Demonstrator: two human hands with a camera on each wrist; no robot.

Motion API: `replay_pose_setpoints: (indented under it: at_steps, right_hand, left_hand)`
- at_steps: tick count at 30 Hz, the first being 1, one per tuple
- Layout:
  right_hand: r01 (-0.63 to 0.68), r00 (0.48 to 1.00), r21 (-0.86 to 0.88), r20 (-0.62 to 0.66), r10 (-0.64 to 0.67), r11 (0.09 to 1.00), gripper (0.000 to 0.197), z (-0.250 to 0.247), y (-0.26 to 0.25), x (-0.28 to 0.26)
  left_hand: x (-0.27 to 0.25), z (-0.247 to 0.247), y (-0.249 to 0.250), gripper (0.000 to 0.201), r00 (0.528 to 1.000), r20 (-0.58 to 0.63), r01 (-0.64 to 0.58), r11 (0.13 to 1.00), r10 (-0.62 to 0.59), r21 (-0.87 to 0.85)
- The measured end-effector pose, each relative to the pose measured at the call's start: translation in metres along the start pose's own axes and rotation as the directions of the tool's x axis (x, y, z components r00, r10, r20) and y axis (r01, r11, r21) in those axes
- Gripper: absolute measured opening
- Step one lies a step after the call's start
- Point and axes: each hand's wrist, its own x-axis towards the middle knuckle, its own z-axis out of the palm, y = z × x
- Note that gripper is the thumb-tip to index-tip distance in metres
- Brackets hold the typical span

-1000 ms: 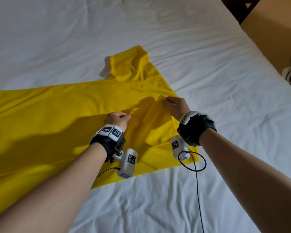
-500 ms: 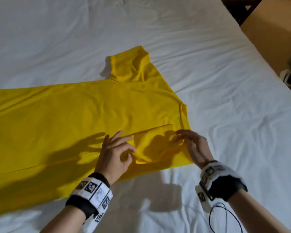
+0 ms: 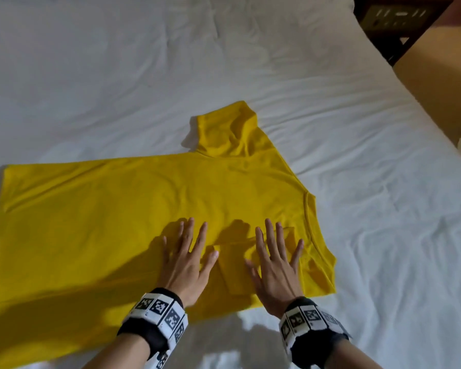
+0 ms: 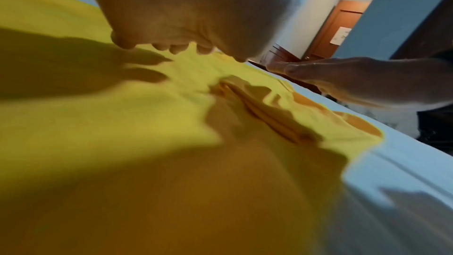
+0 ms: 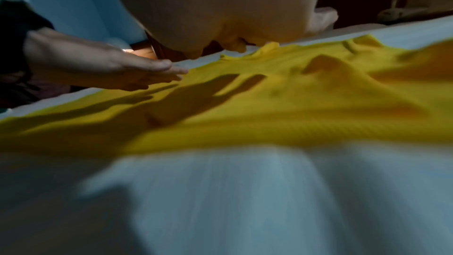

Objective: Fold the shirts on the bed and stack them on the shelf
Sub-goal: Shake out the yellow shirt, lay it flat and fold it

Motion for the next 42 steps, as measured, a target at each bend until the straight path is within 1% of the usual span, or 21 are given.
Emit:
replay_pose_setpoints:
  at_steps: [3, 6, 8, 10, 13, 15, 17, 18, 20, 21, 24, 27, 29, 30, 32, 33, 35, 37, 38, 40, 42]
  right_hand:
    - [0.064, 0.997, 0.056, -0.045, -0.062, 0.996, 0.065, -0.026, -0.022, 0.068]
    - [0.081, 0.996, 0.059, -0.053, -0.078, 0.995, 0.057, -0.055, -0.047, 0.160]
    - [0.090, 0.995, -0.008, -0.034, -0.090, 0.996, 0.050, -0.069, -0.059, 0.221]
    - [0.102, 0.995, -0.094, 0.021, -0.100, 0.990, 0.055, -0.080, -0.068, 0.273]
    - [0.129, 0.986, -0.173, 0.130, -0.108, 0.976, 0.063, -0.096, -0.079, 0.332]
    - [0.140, 0.980, -0.252, 0.174, -0.098, 0.958, 0.066, -0.099, -0.083, 0.357]
    - [0.128, 0.976, -0.339, 0.210, -0.057, 0.932, 0.070, -0.093, -0.084, 0.369]
    - [0.117, 0.977, -0.376, 0.208, -0.039, 0.919, 0.066, -0.090, -0.083, 0.370]
    - [0.091, 0.988, -0.434, 0.151, -0.028, 0.896, 0.044, -0.089, -0.076, 0.367]
    - [0.077, 0.992, -0.457, 0.124, -0.023, 0.886, 0.037, -0.093, -0.071, 0.363]
    - [0.064, 0.997, -0.508, 0.060, -0.039, 0.859, 0.028, -0.111, -0.057, 0.347]
    - [0.044, 0.992, -0.496, -0.085, -0.099, 0.867, 0.024, -0.135, -0.037, 0.312]
    - [0.037, 0.966, -0.456, -0.212, -0.149, 0.889, 0.017, -0.148, -0.023, 0.273]
    - [0.039, 0.942, -0.447, -0.283, -0.183, 0.894, 0.014, -0.152, -0.015, 0.251]
    - [0.026, 0.893, -0.437, -0.395, -0.217, 0.899, 0.018, -0.153, -0.002, 0.205]
    - [0.025, 0.886, -0.419, -0.411, -0.214, 0.908, 0.023, -0.151, 0.003, 0.181]
    - [0.042, 0.903, -0.386, -0.380, -0.201, 0.921, 0.030, -0.138, 0.010, 0.137]
    - [0.065, 0.951, -0.321, -0.268, -0.157, 0.945, 0.036, -0.117, 0.011, 0.098]
    - [0.075, 0.970, -0.307, -0.199, -0.141, 0.949, 0.038, -0.102, 0.013, 0.083]
    - [0.117, 0.992, -0.304, -0.003, -0.124, 0.946, 0.041, -0.079, 0.011, 0.063]
    - [0.152, 0.979, -0.304, 0.180, -0.100, 0.940, 0.036, -0.068, 0.008, 0.054]
  left_hand:
    - [0.041, -0.047, -0.016, 0.067, 0.989, -0.016, 0.144, 0.989, -0.144, -0.010]
    - [0.088, -0.092, -0.024, 0.051, 0.965, -0.161, 0.201, 0.978, -0.206, -0.048]
    - [0.115, -0.114, -0.029, 0.044, 0.944, -0.236, 0.219, 0.972, -0.232, -0.081]
    - [0.139, -0.127, -0.036, 0.040, 0.935, -0.276, 0.208, 0.975, -0.223, -0.084]
    - [0.170, -0.134, -0.048, 0.039, 0.941, -0.305, 0.142, 0.989, -0.148, -0.042]
    - [0.183, -0.131, -0.056, 0.041, 0.951, -0.275, 0.149, 0.989, -0.144, -0.005]
    - [0.188, -0.127, -0.062, 0.041, 0.957, -0.253, 0.164, 0.984, -0.141, 0.072]
    - [0.189, -0.125, -0.064, 0.039, 0.959, -0.250, 0.165, 0.979, -0.132, 0.117]
    - [0.189, -0.123, -0.067, 0.034, 0.963, -0.243, 0.159, 0.974, -0.117, 0.162]
    - [0.187, -0.123, -0.067, 0.031, 0.961, -0.250, 0.158, 0.975, -0.115, 0.158]
    - [0.178, -0.133, -0.064, 0.025, 0.949, -0.291, 0.156, 0.983, -0.122, 0.096]
    - [0.162, -0.142, -0.058, 0.019, 0.927, -0.363, 0.095, 0.995, -0.098, -0.026]
    - [0.147, -0.144, -0.056, 0.017, 0.902, -0.426, 0.039, 0.996, -0.070, -0.081]
    - [0.139, -0.144, -0.055, 0.015, 0.888, -0.456, 0.013, 0.995, -0.059, -0.102]
    - [0.120, -0.140, -0.053, 0.011, 0.867, -0.498, -0.044, 0.992, -0.021, -0.119]
    - [0.109, -0.135, -0.052, 0.010, 0.858, -0.513, -0.071, 0.991, 0.001, -0.117]
    - [0.086, -0.121, -0.050, 0.012, 0.850, -0.526, -0.099, 0.989, 0.026, -0.111]
    - [0.065, -0.102, -0.049, 0.015, 0.865, -0.501, -0.080, 0.991, 0.014, -0.111]
    - [0.057, -0.091, -0.050, 0.017, 0.880, -0.475, -0.064, 0.992, 0.006, -0.105]
    - [0.046, -0.069, -0.050, 0.020, 0.913, -0.408, -0.044, 0.997, 0.015, -0.061]
    - [0.044, -0.052, -0.047, 0.027, 0.928, -0.368, -0.057, 0.998, 0.059, 0.014]
